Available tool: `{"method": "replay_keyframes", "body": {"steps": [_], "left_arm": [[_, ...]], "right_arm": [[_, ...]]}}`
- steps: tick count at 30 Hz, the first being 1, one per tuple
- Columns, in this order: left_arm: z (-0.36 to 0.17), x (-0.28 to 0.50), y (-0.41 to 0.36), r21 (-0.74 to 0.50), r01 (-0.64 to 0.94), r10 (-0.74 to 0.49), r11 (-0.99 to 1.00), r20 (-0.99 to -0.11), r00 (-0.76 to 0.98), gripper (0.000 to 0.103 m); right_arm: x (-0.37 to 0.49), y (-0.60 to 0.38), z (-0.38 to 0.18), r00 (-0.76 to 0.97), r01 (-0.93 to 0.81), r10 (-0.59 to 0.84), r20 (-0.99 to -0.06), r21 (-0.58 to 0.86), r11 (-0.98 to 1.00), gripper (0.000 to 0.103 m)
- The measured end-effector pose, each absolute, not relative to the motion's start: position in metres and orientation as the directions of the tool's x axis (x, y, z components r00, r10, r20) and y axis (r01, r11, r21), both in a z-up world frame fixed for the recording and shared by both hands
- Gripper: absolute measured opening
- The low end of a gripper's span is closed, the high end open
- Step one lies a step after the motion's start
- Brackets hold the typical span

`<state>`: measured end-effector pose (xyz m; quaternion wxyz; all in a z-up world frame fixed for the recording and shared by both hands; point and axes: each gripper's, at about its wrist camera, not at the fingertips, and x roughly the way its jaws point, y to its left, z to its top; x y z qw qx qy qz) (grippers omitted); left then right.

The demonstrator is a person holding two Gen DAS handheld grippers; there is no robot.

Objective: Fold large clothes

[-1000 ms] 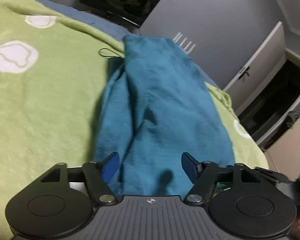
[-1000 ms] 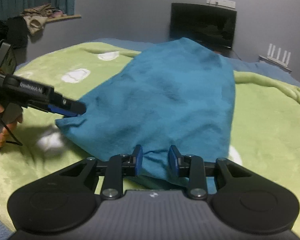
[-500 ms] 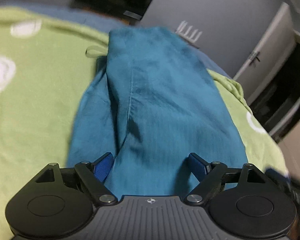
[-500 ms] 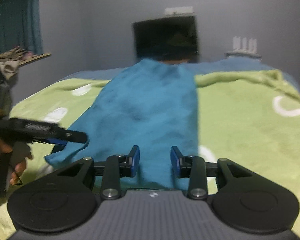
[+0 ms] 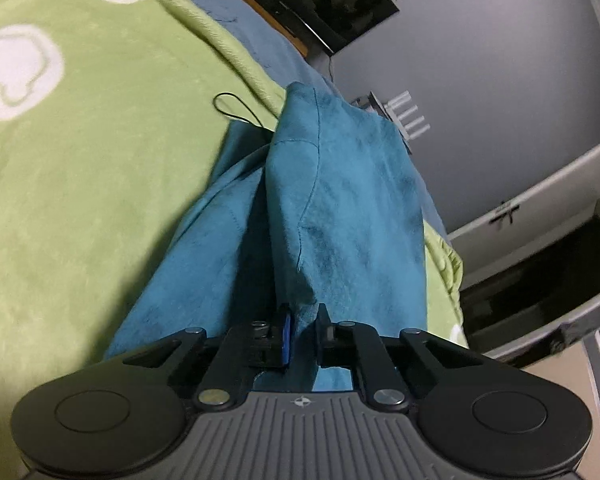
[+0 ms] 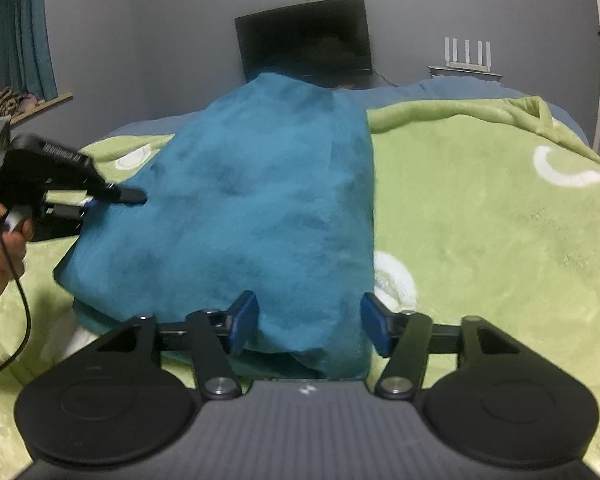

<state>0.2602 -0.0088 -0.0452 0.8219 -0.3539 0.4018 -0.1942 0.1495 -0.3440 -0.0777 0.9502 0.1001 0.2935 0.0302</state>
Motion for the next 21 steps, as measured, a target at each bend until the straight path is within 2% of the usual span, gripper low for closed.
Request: {"method": "replay_keyframes", "body": {"steps": [4,6,7,8,9,11,12,17,21], "left_arm": [[-0.039,0.244,0.003,-0.727,-0.005,-0.559,0.686,-0.532,0.636,0.011],[-0.028,0.23,0.006,-0.697,0.0,-0.528,0.717,-0.545,0.651,0.015],[-0.021,0.221,0.006,-0.67,-0.003,-0.501,0.742,-0.557,0.663,0.024],[-0.015,0.21,0.005,-0.642,0.013,-0.485,0.767,-0.566,0.667,0.039],[-0.008,0.199,0.002,-0.611,0.036,-0.475,0.791,-0.575,0.666,0.049],[0.003,0.176,-0.005,-0.533,0.077,-0.436,0.842,-0.59,0.68,0.076],[0.006,0.163,-0.01,-0.495,0.1,-0.42,0.863,-0.595,0.686,0.08],[-0.007,0.108,-0.035,-0.377,0.122,-0.352,0.918,-0.635,0.688,0.088],[-0.007,0.078,-0.065,-0.175,0.207,-0.27,0.963,-0.656,0.704,0.09]], "right_arm": [[0.146,-0.352,-0.076,0.833,0.036,0.097,-0.545,0.228,0.973,0.07],[0.142,-0.357,-0.074,0.836,0.07,0.073,-0.544,0.236,0.969,0.074],[0.139,-0.36,-0.072,0.835,0.088,0.063,-0.546,0.246,0.965,0.076],[0.137,-0.364,-0.071,0.834,0.102,0.059,-0.549,0.258,0.961,0.08],[0.134,-0.368,-0.069,0.829,0.113,0.061,-0.556,0.274,0.955,0.082],[0.13,-0.372,-0.065,0.806,0.13,0.076,-0.587,0.301,0.945,0.084],[0.129,-0.371,-0.063,0.793,0.134,0.082,-0.603,0.305,0.943,0.084],[0.105,-0.37,-0.056,0.734,0.161,0.17,-0.657,0.412,0.897,0.088],[0.083,-0.346,-0.044,0.738,0.14,0.121,-0.664,0.326,0.935,0.089]]}}
